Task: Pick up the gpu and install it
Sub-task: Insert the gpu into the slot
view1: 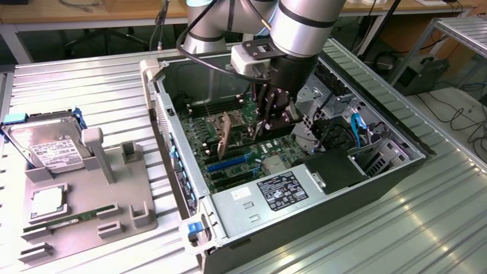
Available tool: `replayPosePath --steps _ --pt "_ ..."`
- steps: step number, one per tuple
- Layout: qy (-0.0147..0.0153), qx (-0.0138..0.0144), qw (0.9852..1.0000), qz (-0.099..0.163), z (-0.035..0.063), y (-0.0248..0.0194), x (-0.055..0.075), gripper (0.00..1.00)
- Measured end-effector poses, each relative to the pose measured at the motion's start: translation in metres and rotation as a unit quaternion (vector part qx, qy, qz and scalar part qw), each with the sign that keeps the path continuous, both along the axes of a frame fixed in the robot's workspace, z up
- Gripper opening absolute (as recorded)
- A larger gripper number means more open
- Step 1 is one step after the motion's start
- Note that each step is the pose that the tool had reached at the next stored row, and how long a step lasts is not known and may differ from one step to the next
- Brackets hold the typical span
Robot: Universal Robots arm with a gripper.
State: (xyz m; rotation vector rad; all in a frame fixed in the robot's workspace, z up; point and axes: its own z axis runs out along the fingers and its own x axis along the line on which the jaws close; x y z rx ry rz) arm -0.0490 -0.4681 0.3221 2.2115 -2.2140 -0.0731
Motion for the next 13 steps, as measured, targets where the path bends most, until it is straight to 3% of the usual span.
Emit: replayPosePath --steps 13 --pt "0.0 0.0 1.0 0.0 -0.0022 -0.0014 -0.0001 0.26"
